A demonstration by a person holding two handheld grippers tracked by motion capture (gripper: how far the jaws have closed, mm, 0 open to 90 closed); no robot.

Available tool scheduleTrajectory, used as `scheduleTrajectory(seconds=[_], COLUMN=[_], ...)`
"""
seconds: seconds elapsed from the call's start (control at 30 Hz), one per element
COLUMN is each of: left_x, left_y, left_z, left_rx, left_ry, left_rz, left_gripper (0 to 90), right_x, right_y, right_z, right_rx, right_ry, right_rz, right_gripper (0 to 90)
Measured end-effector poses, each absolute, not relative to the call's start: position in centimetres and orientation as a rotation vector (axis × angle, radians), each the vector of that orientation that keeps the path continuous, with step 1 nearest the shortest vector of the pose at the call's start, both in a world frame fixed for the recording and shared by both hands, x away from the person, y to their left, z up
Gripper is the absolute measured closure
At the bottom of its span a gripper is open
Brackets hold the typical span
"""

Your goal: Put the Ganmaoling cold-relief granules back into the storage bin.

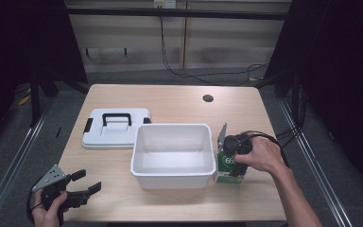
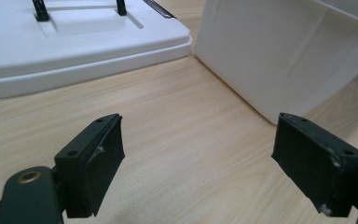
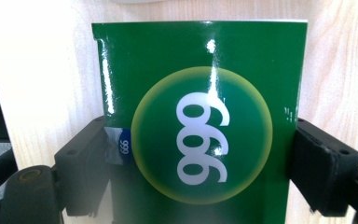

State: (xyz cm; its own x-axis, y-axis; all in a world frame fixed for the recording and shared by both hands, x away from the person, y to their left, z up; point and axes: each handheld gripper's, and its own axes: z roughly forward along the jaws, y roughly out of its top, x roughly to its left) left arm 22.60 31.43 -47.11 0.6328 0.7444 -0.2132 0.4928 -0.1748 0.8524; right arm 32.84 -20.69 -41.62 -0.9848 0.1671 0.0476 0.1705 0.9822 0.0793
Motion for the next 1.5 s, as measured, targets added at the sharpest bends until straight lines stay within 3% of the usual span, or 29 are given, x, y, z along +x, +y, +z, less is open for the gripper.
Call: scheduleTrajectory(seconds=[1.5], left_x=[22.6], left_y=[31.5], left_z=[-47.1], left_rx=[1.826], left_ry=[0.991], left_rz=[0.305], left_gripper=[15.9], right_x=[32.4], right_y=[-22.3], right_z=[-35.0], right_rx=[-0.324], right_ry=[-3.093], right_rz=[-0.111], right_gripper=[16.0])
